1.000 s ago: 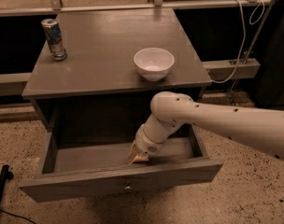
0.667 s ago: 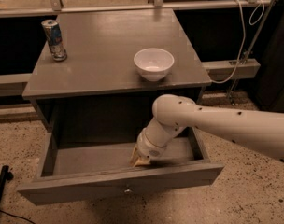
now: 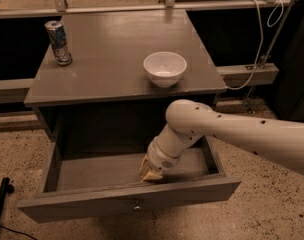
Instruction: Open top drawer
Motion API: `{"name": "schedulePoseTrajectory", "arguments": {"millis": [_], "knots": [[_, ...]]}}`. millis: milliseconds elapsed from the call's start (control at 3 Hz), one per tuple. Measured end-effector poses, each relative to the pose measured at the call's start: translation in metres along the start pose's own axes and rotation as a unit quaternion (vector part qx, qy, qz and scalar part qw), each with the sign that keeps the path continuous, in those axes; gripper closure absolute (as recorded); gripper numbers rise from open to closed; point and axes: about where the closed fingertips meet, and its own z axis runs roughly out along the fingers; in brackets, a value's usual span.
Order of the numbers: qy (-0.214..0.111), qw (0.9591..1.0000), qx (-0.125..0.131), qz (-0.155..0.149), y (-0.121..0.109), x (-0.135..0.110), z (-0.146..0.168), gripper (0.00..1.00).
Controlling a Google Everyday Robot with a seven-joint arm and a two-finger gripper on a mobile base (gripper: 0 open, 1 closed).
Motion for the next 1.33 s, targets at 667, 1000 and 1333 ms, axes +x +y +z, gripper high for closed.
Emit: {"name": "schedulePoseTrajectory", "arguments": {"millis": [667,1000,1333], "knots": [[-0.046,0.9966,0.019,-0.066,0.013,-0.012,-0.044,1.0],[-0.064,0.9927,0.059,-0.083,-0.005,-0.009,-0.074,1.0],[-0.081,0.9895,0.088,-0.081,-0.027,0.007,-0.108,1.0]]}}
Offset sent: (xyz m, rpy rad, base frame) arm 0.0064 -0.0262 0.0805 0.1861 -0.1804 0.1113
